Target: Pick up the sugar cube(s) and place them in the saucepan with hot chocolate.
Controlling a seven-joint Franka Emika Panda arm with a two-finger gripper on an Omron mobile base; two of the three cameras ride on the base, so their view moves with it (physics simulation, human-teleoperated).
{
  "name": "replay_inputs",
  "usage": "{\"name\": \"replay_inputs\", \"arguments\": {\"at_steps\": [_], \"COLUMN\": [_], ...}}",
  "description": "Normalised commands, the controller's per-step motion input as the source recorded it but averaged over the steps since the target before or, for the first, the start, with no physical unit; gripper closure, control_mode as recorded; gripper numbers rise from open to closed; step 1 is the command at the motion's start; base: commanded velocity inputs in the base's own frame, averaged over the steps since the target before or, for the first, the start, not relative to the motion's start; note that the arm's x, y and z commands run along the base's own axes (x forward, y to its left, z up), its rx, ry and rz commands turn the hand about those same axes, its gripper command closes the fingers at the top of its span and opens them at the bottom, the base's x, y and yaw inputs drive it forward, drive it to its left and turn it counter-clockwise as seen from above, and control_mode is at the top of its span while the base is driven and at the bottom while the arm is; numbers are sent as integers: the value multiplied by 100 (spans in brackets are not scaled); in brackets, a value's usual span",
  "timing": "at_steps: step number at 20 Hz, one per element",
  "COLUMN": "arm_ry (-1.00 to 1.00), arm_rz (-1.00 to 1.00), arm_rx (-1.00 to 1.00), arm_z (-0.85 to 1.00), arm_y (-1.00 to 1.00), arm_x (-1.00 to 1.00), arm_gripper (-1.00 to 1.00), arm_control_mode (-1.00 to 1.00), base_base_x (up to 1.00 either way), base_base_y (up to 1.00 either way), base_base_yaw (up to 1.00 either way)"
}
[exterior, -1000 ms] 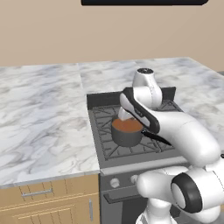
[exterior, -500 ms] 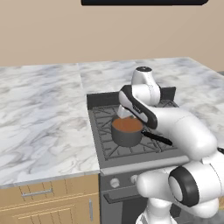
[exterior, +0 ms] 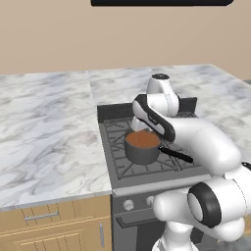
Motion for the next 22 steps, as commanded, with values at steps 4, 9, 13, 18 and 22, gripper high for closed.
{"name": "replay_inputs", "arguments": {"at_steps": [4, 9, 13, 18, 22], "arm_ry": [0, 0, 0, 0, 0], "arm_rz": [0, 0, 0, 0, 0], "arm_rx": [0, 0, 0, 0, 0], "arm_z": [0, 0, 0, 0, -1], "arm_y": [-7, -14, -7, 0, 0], "arm_x": [24, 43, 32, 11, 11], "arm_gripper": [100, 100, 100, 100, 100], "arm_control_mode": [-100, -100, -100, -100, -100], "base_base_x": [0, 0, 0, 0, 0], "base_base_y": [0, 0, 0, 0, 0], "base_base_yaw": [0, 0, 0, 0, 0]}}
